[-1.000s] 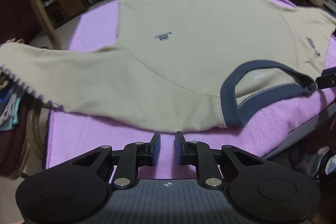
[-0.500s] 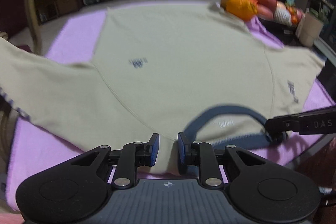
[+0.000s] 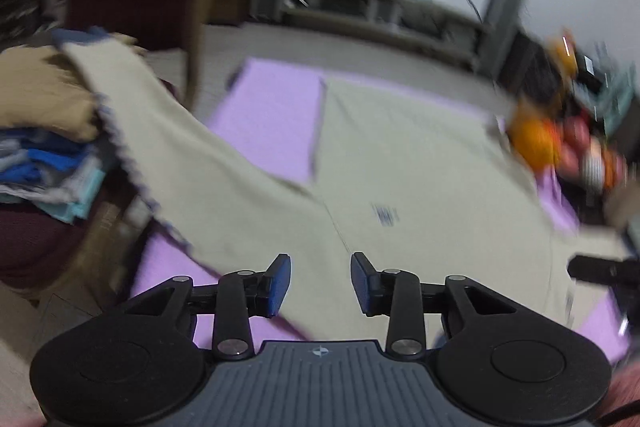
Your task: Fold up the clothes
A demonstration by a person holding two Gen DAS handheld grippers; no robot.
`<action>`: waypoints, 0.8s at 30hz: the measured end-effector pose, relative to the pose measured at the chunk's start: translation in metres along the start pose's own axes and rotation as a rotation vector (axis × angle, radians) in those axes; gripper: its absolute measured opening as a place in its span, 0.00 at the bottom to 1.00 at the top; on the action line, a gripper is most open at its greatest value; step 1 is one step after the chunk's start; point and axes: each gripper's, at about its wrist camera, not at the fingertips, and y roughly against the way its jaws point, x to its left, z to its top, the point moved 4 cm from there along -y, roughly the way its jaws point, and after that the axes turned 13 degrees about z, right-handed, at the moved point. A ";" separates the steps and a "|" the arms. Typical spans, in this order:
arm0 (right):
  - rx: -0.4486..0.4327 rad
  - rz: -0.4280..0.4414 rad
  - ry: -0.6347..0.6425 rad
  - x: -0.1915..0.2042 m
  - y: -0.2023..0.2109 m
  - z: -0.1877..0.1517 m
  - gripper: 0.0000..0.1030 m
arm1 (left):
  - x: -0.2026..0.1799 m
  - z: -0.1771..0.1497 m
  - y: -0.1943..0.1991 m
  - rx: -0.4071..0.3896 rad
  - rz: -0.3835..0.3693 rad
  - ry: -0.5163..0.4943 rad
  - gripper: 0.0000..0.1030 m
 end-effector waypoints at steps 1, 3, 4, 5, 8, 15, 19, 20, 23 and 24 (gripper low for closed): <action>-0.030 0.040 0.000 0.015 -0.001 0.012 0.54 | 0.018 0.015 0.006 -0.025 0.000 0.061 0.39; -0.084 0.123 0.002 0.041 -0.008 0.033 0.62 | 0.053 0.041 0.014 -0.076 0.019 0.160 0.42; -0.108 0.160 0.004 0.053 -0.014 0.042 0.68 | 0.071 0.051 0.014 -0.096 0.038 0.203 0.43; -0.120 0.182 0.000 0.062 -0.022 0.049 0.69 | 0.092 0.062 0.014 -0.117 0.060 0.253 0.43; -0.134 0.219 -0.031 0.084 -0.049 0.064 0.70 | 0.146 0.091 -0.002 -0.140 0.074 0.398 0.46; -0.123 0.291 -0.131 0.105 -0.094 0.067 0.70 | 0.203 0.139 -0.071 -0.062 0.017 0.540 0.52; -0.111 0.270 -0.099 0.111 -0.105 0.066 0.71 | 0.205 0.150 -0.094 -0.085 0.011 0.561 0.48; -0.108 0.263 -0.092 0.111 -0.107 0.065 0.71 | 0.203 0.152 -0.099 -0.092 0.009 0.555 0.47; -0.104 0.256 -0.094 0.109 -0.111 0.063 0.71 | 0.198 0.156 -0.114 -0.061 0.064 0.522 0.24; -0.105 0.257 -0.100 0.107 -0.110 0.062 0.71 | 0.196 0.158 -0.116 -0.057 0.078 0.508 0.06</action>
